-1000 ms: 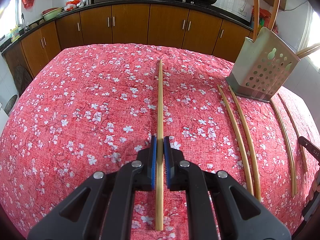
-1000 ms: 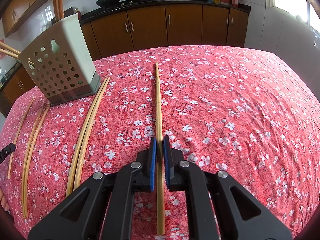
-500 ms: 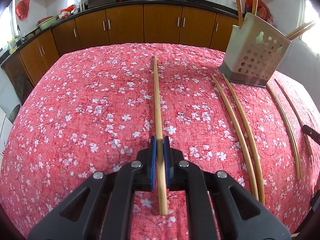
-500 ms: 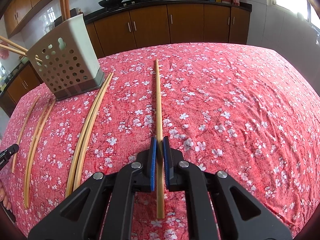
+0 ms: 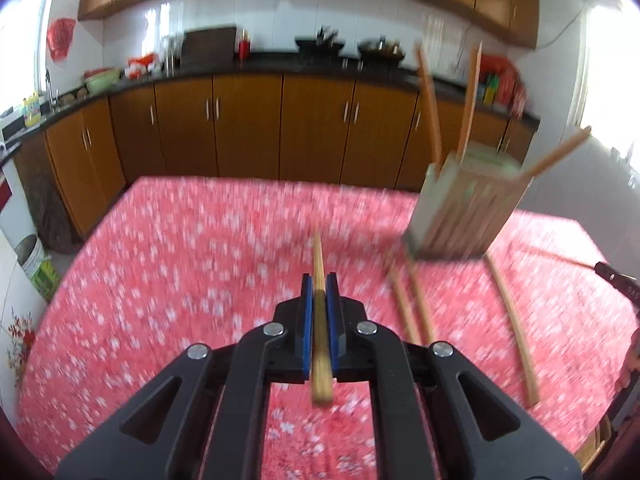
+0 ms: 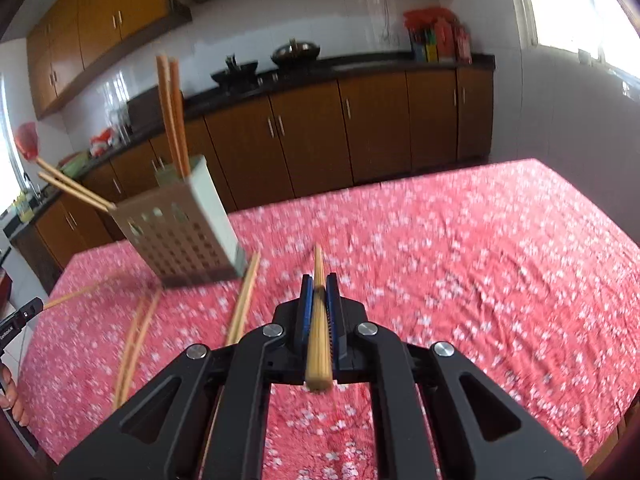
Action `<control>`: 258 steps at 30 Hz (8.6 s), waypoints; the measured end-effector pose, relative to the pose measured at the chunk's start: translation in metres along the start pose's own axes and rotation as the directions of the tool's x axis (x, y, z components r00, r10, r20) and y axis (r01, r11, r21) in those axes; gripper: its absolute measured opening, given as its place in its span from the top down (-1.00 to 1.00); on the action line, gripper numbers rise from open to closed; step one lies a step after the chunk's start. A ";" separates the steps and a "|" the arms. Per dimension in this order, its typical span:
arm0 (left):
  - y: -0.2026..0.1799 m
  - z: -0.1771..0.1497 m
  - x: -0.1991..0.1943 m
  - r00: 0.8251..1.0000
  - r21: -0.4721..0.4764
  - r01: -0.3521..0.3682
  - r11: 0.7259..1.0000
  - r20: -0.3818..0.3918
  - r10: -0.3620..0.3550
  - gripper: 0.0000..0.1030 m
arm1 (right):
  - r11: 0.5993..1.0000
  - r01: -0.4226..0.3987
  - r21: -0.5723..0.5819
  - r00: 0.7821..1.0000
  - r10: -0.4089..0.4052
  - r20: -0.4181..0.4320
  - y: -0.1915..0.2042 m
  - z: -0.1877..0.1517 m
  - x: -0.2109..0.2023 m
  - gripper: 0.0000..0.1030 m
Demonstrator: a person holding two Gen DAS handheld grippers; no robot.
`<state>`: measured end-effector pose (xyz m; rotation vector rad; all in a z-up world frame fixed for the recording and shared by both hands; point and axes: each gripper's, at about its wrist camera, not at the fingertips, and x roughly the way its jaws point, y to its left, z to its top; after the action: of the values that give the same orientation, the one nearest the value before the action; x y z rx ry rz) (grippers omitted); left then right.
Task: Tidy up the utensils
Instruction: 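Lift both held chopsticks upright and carry them over the beige holder, then open both tools to drop the chopsticks into the holder, then lower both tools to the cloth and close each on a chopstick, then hold the grasped chopsticks in both tools against the cloth, then lift both held chopsticks upright and carry them over the beige holder, then open both tools to drop the chopsticks into the holder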
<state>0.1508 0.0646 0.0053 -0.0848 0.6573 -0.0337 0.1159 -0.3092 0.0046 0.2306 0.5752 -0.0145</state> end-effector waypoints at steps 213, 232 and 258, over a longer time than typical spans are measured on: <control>-0.018 0.046 -0.034 0.992 0.009 0.046 0.999 0.120 -0.047 0.85 | 0.996 -0.077 -0.037 0.989 0.081 0.121 0.031 0.031 -0.023 0.86; -0.095 0.147 -0.075 0.903 0.041 0.213 0.976 0.373 -0.213 0.85 | 0.962 -0.247 -0.119 0.873 0.275 0.403 0.092 0.120 -0.066 0.86; -0.103 0.154 -0.001 0.928 -0.064 0.196 0.979 0.333 -0.164 0.78 | 0.967 -0.231 -0.106 0.916 0.253 0.311 0.100 0.111 -0.005 0.62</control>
<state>0.2441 -0.0275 0.1364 -0.2390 0.3163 -0.1624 0.1792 -0.2364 0.1183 0.2266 0.2165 0.2045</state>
